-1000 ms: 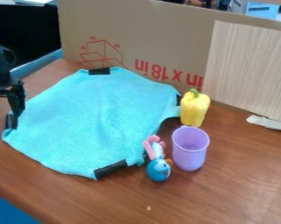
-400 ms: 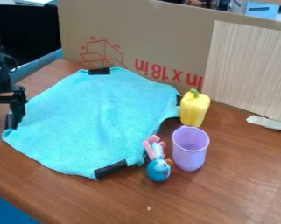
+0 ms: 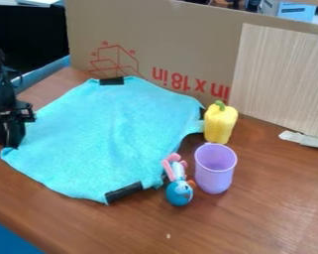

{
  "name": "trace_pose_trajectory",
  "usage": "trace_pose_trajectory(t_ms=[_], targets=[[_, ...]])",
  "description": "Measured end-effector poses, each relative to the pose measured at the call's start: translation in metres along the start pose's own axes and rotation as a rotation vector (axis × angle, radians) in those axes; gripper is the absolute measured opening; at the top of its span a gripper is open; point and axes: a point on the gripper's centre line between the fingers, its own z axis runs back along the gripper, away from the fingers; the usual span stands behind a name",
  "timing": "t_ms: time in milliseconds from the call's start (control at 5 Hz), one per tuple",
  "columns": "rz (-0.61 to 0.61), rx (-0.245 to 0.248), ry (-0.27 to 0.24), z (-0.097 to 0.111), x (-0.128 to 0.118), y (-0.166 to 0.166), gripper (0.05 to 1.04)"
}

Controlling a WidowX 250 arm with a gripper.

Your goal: Fold the blue cloth from bottom left to top right

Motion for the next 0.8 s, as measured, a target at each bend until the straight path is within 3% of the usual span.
trace_pose_trajectory(t_ms=[200, 400, 600, 800], targets=[[-0.008, -0.006, 0.010, 0.000, -0.002, -0.001, 0.206], [-0.037, -0.027, 0.046, 0.007, -0.006, 0.001, 0.115], [-0.026, -0.006, 0.024, 0.037, 0.001, 0.012, 0.079], [-0.015, 0.023, 0.056, 0.049, 0.002, 0.021, 0.070]])
